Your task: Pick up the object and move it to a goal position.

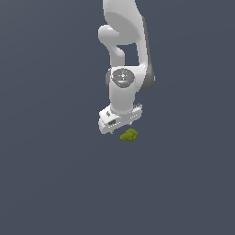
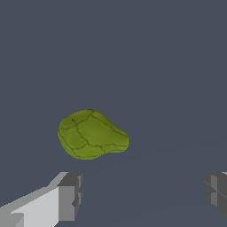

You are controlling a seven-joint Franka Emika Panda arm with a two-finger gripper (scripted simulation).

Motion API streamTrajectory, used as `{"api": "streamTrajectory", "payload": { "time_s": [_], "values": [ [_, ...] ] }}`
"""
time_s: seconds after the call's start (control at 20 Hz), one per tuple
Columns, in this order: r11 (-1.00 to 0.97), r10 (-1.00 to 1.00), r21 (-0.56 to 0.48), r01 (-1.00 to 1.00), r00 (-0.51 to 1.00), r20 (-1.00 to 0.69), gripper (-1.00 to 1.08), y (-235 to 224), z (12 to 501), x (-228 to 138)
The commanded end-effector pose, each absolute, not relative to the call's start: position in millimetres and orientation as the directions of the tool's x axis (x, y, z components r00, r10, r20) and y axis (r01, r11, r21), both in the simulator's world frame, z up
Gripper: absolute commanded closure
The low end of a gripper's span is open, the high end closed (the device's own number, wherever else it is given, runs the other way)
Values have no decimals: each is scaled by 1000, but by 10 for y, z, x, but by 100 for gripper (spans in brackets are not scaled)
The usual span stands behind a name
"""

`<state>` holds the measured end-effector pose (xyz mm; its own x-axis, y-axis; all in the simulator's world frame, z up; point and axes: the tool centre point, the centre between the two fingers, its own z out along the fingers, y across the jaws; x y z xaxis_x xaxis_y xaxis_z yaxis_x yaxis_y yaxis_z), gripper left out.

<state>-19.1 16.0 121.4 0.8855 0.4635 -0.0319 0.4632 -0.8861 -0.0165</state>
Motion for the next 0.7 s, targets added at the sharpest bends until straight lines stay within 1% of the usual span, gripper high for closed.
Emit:
{"api": "streamTrajectory", "payload": {
  "time_s": [0.0,0.3,0.65],
  "values": [
    [-846,534,-16,534,845,-29,-92,200,1181,-202],
    [-729,685,-14,685,728,-22,-92,299,1106,-232],
    [-559,829,-11,829,559,-14,-92,421,1025,-269]
  ]
}}
